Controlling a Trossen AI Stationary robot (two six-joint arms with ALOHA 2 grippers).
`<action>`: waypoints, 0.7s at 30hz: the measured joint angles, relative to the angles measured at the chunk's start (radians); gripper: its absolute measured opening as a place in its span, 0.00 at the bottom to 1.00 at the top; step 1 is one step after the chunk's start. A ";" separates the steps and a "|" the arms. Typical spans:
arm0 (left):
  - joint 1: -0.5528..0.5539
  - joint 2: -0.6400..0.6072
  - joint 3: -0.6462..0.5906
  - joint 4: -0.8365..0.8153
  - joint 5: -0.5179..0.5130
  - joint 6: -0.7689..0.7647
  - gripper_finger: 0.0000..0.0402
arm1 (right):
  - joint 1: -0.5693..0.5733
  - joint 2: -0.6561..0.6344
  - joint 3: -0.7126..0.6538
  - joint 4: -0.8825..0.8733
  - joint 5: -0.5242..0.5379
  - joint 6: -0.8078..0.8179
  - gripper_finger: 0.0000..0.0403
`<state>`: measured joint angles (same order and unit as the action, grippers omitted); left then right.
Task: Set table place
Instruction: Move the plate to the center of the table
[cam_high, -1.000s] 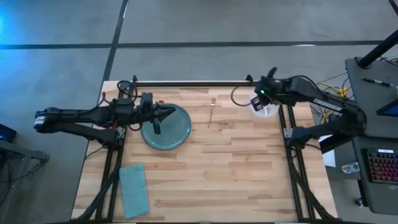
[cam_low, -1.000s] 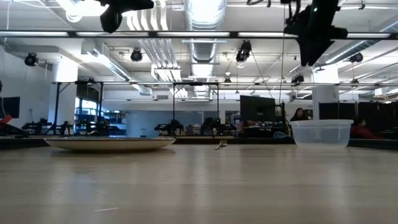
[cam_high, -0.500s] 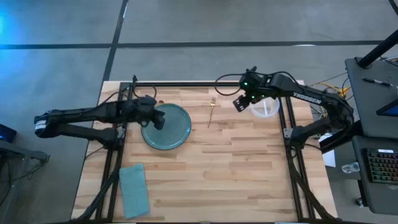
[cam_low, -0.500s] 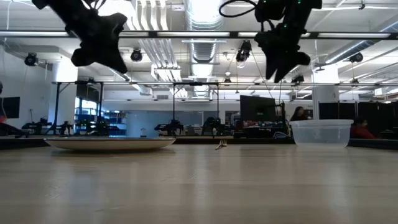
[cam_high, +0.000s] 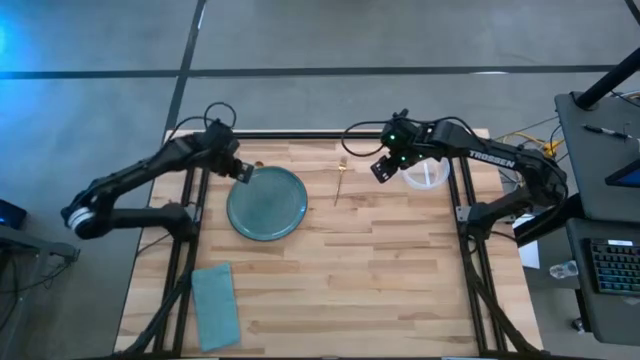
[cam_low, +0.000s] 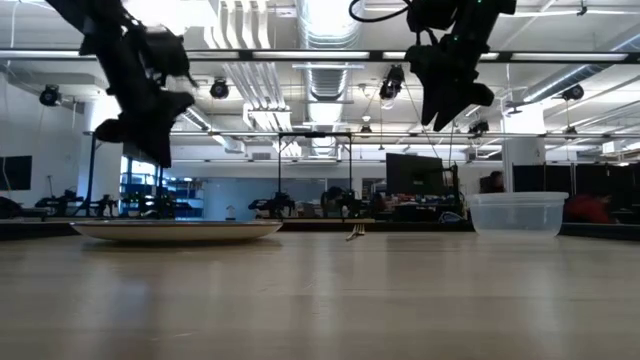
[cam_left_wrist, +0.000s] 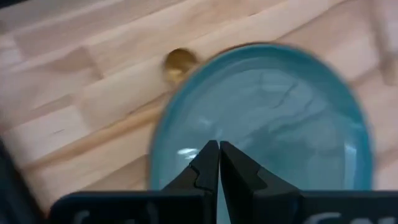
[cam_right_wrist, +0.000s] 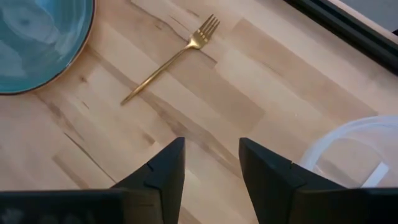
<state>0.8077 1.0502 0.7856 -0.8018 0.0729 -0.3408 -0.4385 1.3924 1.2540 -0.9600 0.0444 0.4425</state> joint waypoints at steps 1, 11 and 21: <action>0.020 0.027 0.000 -0.003 0.003 0.015 0.00 | 0.000 -0.002 -0.001 0.000 0.000 0.003 0.35; 0.103 0.232 0.000 0.010 0.051 0.120 0.00 | 0.027 -0.011 -0.003 0.001 0.005 0.029 0.30; 0.150 0.305 -0.001 0.073 -0.028 0.141 0.00 | 0.057 -0.010 -0.022 0.034 0.019 0.077 0.27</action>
<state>0.9577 1.3552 0.7849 -0.7292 0.0452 -0.1993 -0.3814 1.3827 1.2324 -0.9260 0.0639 0.5194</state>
